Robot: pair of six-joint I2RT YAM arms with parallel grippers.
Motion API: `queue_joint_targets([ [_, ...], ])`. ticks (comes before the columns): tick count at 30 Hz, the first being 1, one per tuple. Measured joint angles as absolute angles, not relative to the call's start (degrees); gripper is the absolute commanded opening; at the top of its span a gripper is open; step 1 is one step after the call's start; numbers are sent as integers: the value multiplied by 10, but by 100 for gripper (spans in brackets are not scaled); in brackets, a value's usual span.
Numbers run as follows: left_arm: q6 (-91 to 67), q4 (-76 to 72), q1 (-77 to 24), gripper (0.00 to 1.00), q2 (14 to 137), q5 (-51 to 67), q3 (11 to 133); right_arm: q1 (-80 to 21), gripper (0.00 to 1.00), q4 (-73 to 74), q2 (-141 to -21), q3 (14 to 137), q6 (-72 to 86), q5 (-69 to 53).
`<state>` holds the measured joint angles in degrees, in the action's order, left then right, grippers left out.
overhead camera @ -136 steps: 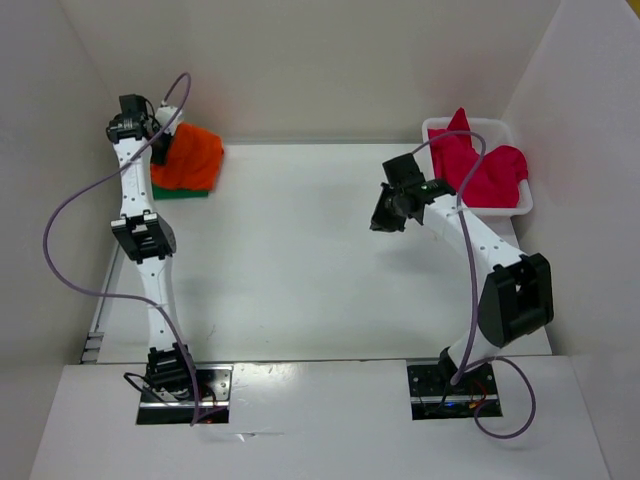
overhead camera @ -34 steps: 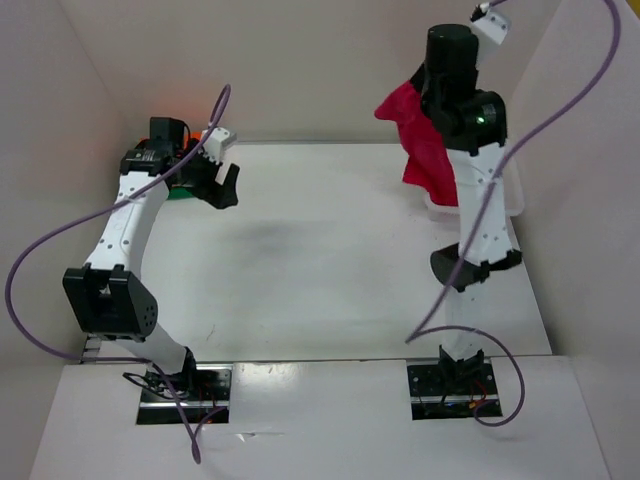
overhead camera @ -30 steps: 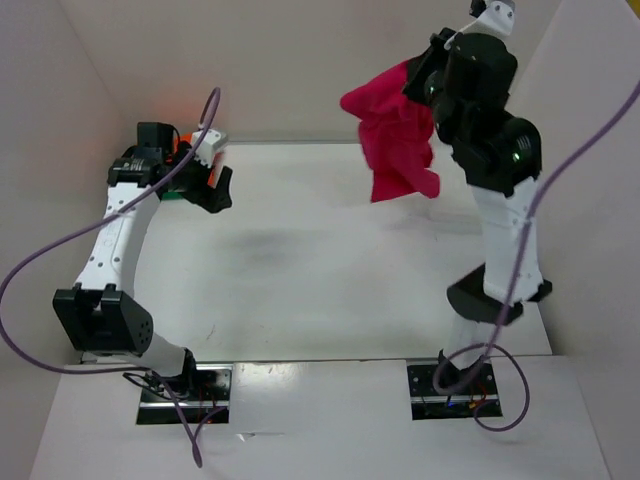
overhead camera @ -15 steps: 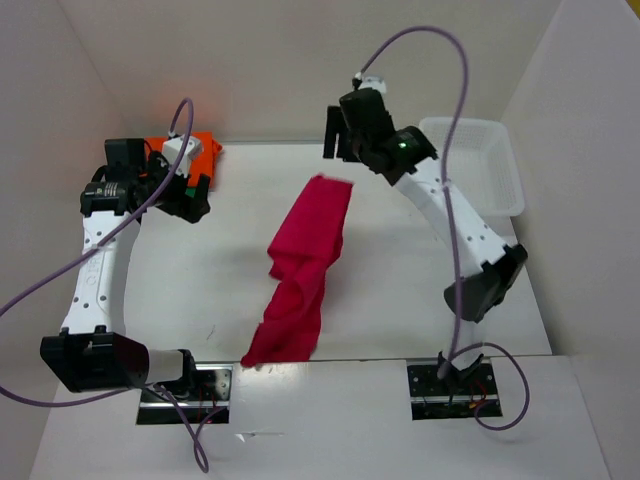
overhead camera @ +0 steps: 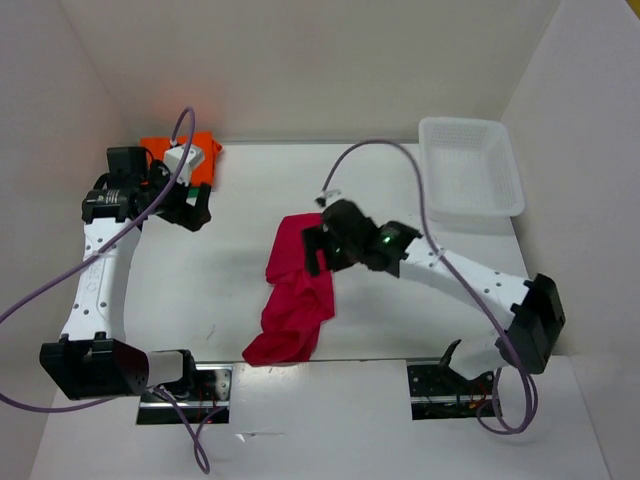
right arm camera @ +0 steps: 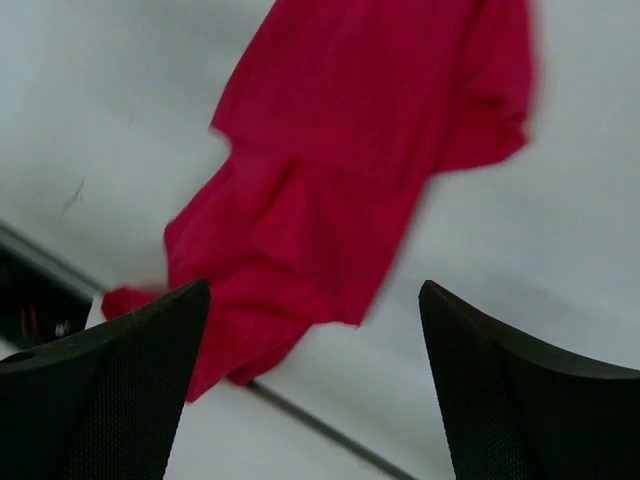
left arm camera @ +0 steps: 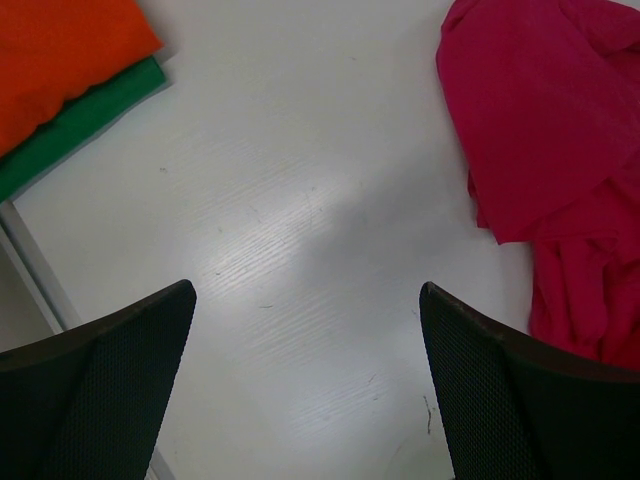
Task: Fold and stack the t-shirts
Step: Move the tshirt to the center of the board, then flatten out the tshirt
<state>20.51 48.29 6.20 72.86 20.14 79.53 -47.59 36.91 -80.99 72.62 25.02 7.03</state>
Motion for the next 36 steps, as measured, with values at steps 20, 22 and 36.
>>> queue_joint_targets([
  [20,205,484,62,99,729,230,792,-723,0,391,-1031,697,426,75],
  [22,205,484,62,99,729,232,792,-710,0,423,-985,698,436,103],
  [36,195,490,62,99,729,239,797,-519,0,442,-839,1067,236,114],
])
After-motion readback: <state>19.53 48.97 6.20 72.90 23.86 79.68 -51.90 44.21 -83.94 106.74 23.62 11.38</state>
